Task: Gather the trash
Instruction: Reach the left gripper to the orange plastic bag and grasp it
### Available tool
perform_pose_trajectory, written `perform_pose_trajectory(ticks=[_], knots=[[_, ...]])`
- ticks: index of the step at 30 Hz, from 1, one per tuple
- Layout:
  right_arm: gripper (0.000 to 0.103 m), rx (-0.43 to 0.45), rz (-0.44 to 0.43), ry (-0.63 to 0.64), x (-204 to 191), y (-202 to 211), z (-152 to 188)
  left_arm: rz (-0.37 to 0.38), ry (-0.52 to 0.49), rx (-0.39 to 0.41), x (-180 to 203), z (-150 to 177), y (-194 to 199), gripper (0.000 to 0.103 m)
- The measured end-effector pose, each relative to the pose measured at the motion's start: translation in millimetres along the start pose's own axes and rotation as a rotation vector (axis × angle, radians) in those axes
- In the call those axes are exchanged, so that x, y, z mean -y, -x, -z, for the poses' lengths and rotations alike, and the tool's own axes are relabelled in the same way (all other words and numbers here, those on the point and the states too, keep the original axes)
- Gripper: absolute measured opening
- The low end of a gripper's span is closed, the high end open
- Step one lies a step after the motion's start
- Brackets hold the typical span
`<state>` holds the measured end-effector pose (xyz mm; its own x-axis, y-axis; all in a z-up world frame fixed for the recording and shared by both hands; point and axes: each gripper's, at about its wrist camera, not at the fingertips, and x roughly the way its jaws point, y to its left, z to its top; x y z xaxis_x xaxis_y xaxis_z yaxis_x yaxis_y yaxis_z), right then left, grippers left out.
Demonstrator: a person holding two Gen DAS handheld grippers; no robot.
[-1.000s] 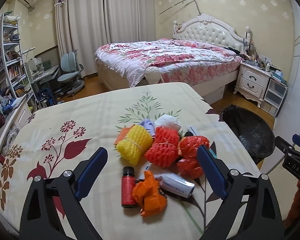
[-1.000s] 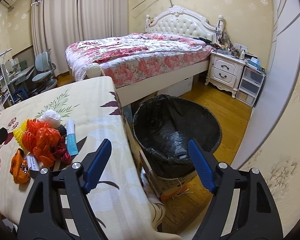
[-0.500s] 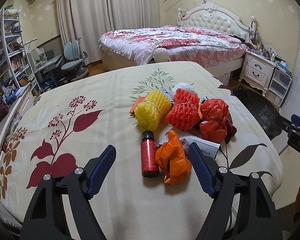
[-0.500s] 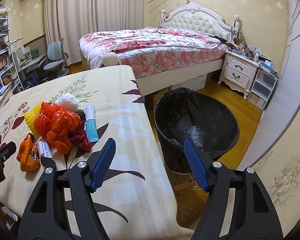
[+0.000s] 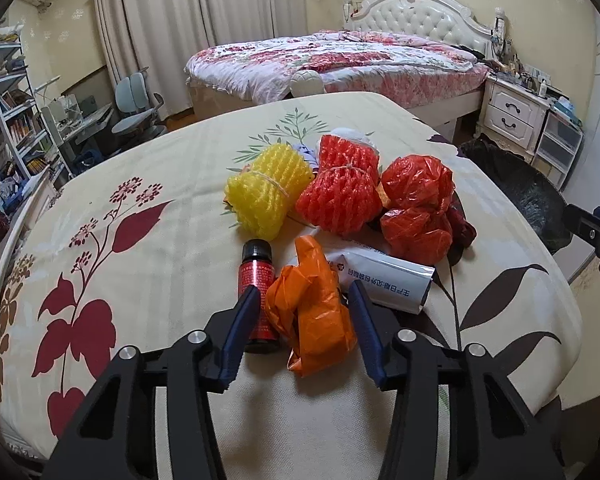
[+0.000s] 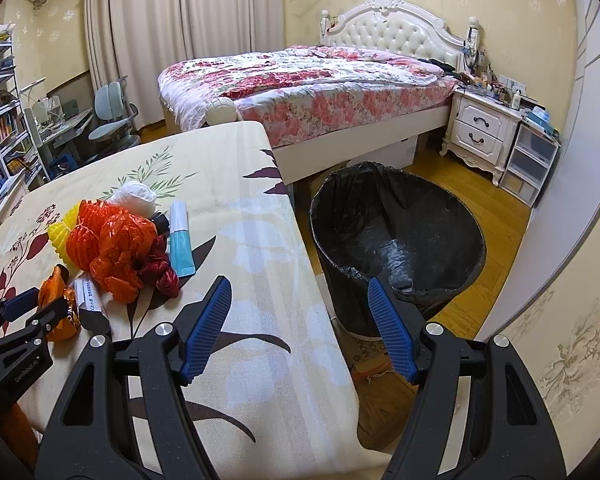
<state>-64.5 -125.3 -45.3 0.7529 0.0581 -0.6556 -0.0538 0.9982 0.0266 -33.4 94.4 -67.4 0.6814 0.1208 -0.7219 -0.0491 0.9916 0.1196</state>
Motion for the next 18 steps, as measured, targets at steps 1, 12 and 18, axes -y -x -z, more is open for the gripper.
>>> perform_pose_trajectory(ticks=[1, 12, 18], knots=[[0.069, 0.000, -0.001, 0.000, 0, 0, 0, -0.003, -0.008, 0.004, 1, 0, 1, 0.042], [0.069, 0.004, -0.070, 0.043, -27, 2, -4, 0.008, 0.045, 0.082, -21, -8, 30, 0.039], [0.069, 0.003, -0.132, 0.096, -60, -1, -11, -0.024, 0.092, 0.102, -45, -13, 36, 0.039]])
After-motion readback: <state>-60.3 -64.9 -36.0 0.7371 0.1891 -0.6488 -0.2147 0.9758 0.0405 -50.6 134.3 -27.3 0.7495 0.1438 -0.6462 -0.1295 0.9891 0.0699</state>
